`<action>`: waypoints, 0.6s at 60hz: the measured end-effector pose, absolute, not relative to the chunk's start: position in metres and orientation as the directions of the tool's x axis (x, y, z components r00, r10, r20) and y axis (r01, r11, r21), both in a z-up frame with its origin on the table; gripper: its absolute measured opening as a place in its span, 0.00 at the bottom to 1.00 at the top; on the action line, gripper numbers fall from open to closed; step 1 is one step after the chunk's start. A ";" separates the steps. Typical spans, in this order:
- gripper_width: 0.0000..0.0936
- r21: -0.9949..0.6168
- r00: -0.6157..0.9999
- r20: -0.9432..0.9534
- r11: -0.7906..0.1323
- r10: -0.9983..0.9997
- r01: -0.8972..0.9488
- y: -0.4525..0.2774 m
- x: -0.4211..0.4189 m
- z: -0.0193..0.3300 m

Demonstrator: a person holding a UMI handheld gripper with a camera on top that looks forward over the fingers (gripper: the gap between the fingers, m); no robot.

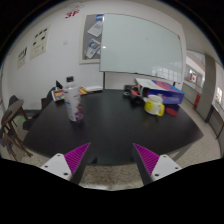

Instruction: Pour water

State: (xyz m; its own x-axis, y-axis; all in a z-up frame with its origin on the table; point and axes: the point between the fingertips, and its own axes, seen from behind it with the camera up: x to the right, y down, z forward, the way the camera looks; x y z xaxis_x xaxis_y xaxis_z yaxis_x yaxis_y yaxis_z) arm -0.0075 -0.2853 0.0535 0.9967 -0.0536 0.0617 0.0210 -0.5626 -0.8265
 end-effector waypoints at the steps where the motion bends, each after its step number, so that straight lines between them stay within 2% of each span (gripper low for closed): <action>1: 0.90 -0.829 0.997 0.056 -0.559 -0.049 0.020 -0.280 -0.020 0.052; 14: 0.90 -0.884 0.999 -0.006 -0.468 0.032 0.010 -0.168 -0.135 0.046; 28: 0.88 -0.927 1.000 0.019 -0.374 0.025 0.027 -0.064 -0.163 0.057; 33: 0.81 -0.934 1.000 0.012 -0.356 0.020 0.019 -0.044 -0.163 0.054; 36: 0.60 -0.937 1.000 0.012 -0.348 0.025 0.020 -0.038 -0.164 0.054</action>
